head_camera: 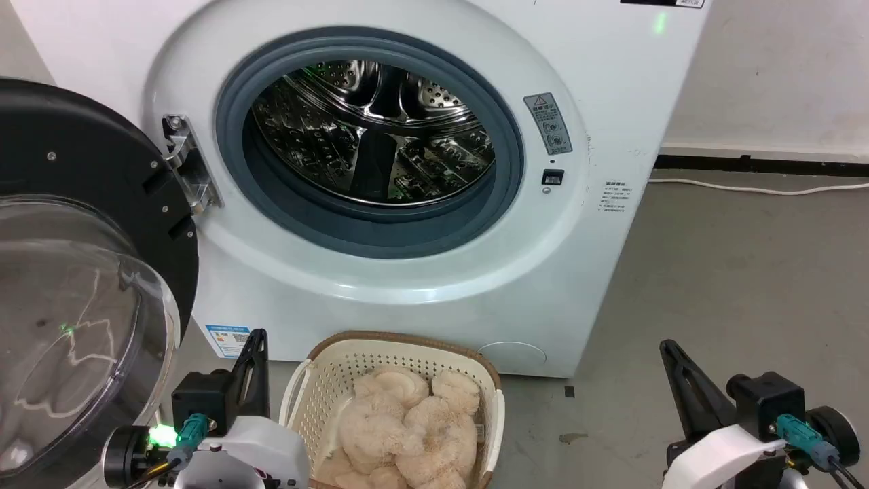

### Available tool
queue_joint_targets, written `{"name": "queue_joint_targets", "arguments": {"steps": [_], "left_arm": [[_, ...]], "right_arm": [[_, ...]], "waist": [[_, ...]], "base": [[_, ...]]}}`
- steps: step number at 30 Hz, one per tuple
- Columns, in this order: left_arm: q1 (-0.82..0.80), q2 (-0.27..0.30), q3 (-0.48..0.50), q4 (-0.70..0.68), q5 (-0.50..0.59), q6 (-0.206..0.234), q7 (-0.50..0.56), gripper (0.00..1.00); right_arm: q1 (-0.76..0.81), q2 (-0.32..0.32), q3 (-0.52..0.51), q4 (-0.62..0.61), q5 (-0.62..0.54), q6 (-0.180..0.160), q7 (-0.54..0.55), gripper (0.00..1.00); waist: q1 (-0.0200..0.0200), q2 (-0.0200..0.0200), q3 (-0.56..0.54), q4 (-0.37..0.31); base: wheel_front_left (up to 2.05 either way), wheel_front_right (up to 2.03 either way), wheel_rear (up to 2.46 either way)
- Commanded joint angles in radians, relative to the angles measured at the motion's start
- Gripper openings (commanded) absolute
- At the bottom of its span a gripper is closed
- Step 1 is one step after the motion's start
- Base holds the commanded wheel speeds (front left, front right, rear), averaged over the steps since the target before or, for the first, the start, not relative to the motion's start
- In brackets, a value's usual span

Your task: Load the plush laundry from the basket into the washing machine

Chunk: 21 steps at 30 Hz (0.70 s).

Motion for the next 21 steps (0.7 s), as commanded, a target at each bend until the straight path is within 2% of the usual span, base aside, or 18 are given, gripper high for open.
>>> {"name": "queue_joint_targets", "arguments": {"steps": [1, 21], "left_arm": [[0.015, 0.0, 0.001, -0.005, 0.003, -0.004, 0.0, 0.0], [0.015, 0.0, 0.001, -0.005, 0.003, -0.004, 0.0, 0.0]], "right_arm": [[-0.012, 0.0, 0.0, -0.004, -0.008, 0.001, 0.0, 0.0], [-0.012, 0.0, 0.0, -0.004, -0.008, 0.001, 0.0, 0.0]], "waist": [[0.0, 0.0, 0.0, 0.0], [0.0, 0.0, 0.0, 0.0]], "base": [[0.0, 0.0, 0.0], [0.0, 0.0, 0.0]]}}
